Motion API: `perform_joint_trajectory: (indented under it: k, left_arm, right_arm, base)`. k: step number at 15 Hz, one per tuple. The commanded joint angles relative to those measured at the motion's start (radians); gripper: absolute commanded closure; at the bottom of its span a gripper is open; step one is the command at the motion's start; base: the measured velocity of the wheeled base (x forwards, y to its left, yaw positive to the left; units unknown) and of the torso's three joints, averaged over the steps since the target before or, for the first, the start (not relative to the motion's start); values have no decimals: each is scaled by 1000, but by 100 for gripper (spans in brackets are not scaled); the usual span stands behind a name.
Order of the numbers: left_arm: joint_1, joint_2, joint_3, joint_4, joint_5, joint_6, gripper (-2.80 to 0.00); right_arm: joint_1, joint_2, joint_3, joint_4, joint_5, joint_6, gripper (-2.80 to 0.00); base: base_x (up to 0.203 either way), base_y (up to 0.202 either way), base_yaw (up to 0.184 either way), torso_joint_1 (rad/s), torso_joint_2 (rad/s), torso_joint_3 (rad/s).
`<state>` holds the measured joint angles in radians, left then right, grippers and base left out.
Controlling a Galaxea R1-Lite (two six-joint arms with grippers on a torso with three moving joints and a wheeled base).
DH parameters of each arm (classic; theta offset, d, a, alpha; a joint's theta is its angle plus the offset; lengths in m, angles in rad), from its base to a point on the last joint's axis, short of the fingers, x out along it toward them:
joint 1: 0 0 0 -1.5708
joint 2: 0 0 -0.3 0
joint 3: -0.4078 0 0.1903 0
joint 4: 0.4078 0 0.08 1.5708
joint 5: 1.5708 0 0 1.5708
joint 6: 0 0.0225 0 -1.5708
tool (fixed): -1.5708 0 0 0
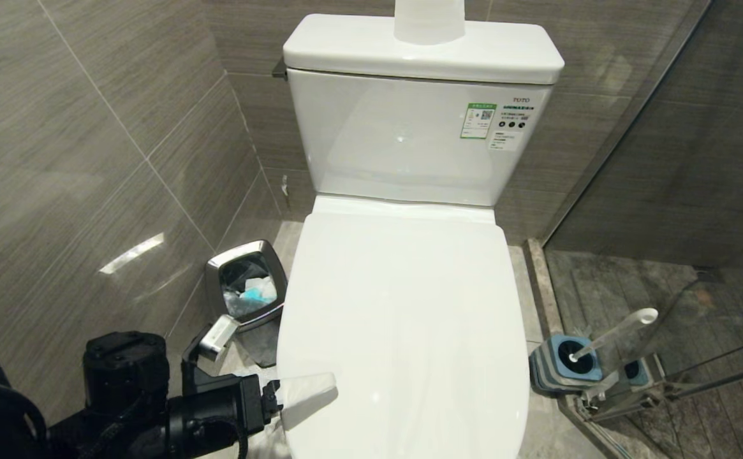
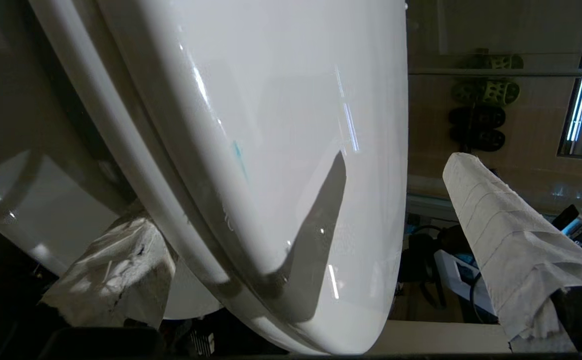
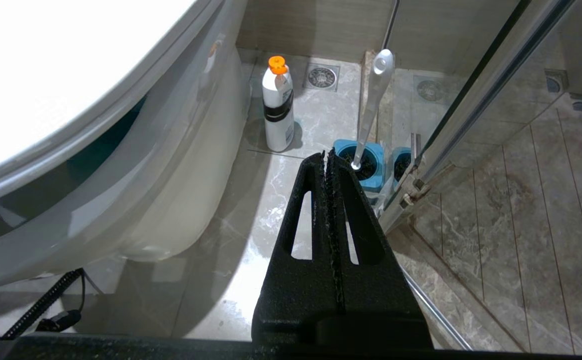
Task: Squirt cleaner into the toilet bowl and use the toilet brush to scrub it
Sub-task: Use the left hand to lift the toilet lid slightly
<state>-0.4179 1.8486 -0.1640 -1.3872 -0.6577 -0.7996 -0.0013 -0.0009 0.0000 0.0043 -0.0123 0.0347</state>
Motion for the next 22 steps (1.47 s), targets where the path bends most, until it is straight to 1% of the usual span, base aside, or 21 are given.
perform_joint_trajectory:
  k: [1,4,6,10,14,16,18,22]
  left_arm:
    - [2,-37,10,-7,-3,-5,-280]
    - [-6,-51,21,-9,-3,-21,-280]
    - [-16,-60,17,-18,-3,-45,-280]
    - [-43,-74,15,-35,1,-159,-280]
    - [-52,-78,-16,-35,43,-268,-280]
    - [-48,-93,-22,-36,46,-312,-280]
    - [-46,-110,-22,-36,46,-333,-280]
    - [-44,-136,-17,-36,47,-334,-280]
  right_arm:
    - [0,1,1,0,0,0,0]
    - [0,1,0,0,0,-1,0]
    - [0,1,1,0,0,0,0]
    - [0,1,1,0,0,0,0]
    - [0,1,2,0,0,1,0]
    - [0,1,1,0,0,0,0]
    - [0,1,1,0,0,0,0]
    - [0,1,0,0,0,-1,0]
  base:
    - [0,0,0,0,0,0]
    - [0,0,0,0,0,0]
    - [0,0,0,0,0,0]
    - [0,0,0,0,0,0]
    - [0,0,0,0,0,0]
    - [0,0,0,0,0,0]
    - [0,0,0,0,0,0]
    - [0,0,0,0,0,0]
